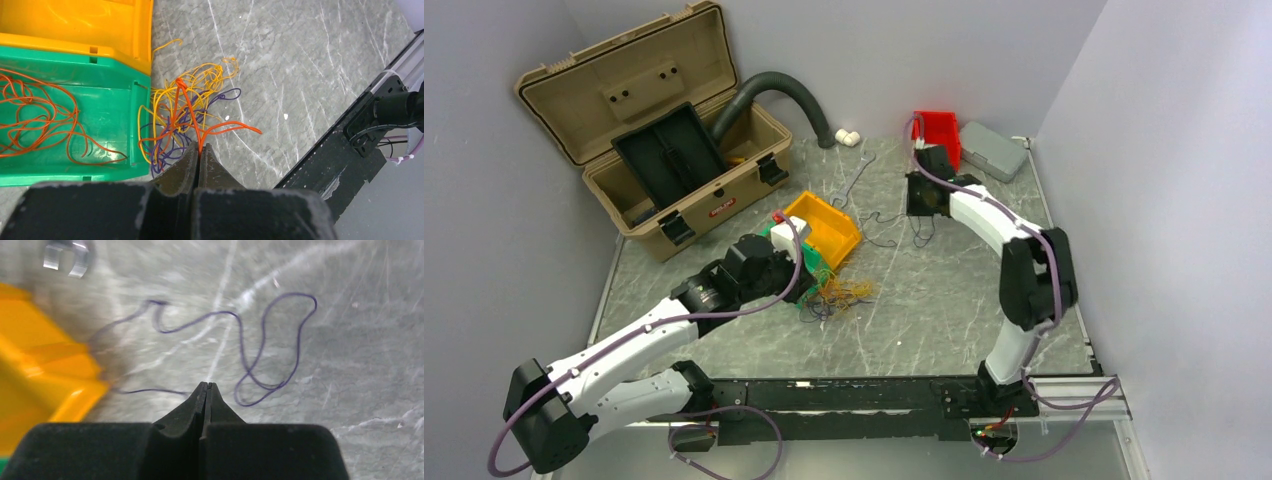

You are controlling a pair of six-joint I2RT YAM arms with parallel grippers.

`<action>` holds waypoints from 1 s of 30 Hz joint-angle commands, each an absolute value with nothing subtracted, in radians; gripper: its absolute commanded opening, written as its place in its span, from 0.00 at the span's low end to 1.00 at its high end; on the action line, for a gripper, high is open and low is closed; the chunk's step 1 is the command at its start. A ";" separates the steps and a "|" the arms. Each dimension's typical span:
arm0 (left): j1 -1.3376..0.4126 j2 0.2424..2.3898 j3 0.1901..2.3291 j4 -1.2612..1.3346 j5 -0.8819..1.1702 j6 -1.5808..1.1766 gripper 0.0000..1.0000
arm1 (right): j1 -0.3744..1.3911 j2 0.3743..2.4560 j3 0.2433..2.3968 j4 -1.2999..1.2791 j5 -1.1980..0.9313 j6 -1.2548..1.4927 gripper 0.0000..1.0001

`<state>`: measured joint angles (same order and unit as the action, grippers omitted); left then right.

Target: Untangle the cables

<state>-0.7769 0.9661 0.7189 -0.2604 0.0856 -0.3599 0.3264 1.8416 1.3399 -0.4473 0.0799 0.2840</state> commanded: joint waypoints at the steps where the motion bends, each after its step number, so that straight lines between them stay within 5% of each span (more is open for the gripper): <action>1: -0.781 0.961 0.772 -0.269 0.116 -0.335 0.00 | 0.316 1.670 1.336 -0.394 -0.100 0.297 0.00; 3: -0.781 0.970 0.783 -0.291 0.113 -0.331 0.06 | 0.316 1.642 1.328 -0.404 -0.107 0.307 0.01; 6: -0.781 0.992 0.809 -0.331 0.113 -0.326 0.24 | 0.316 1.655 1.342 -0.459 -0.084 0.299 0.93; 7: -0.781 0.997 0.816 -0.343 0.115 -0.324 0.36 | 0.317 1.667 1.348 -0.482 -0.050 0.297 0.99; 10: -0.781 1.000 0.833 -0.367 0.108 -0.322 0.72 | 0.322 1.710 1.348 -0.547 0.093 0.305 1.00; 14: -0.779 1.012 0.889 -0.401 0.022 -0.312 0.90 | 0.232 1.722 1.280 -0.497 0.020 0.325 1.00; 23: -0.680 1.352 1.219 -0.363 0.133 -0.344 0.94 | 0.049 1.865 1.290 -0.363 -0.226 0.380 1.00; 30: -0.628 1.737 1.471 -0.315 0.305 -0.432 0.82 | 0.033 1.989 1.347 -0.339 -0.277 0.366 1.00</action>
<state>-0.6460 1.5982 1.3773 -0.3561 0.1886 -0.3668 0.0341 1.9327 1.2911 -0.3862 -0.2100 0.3668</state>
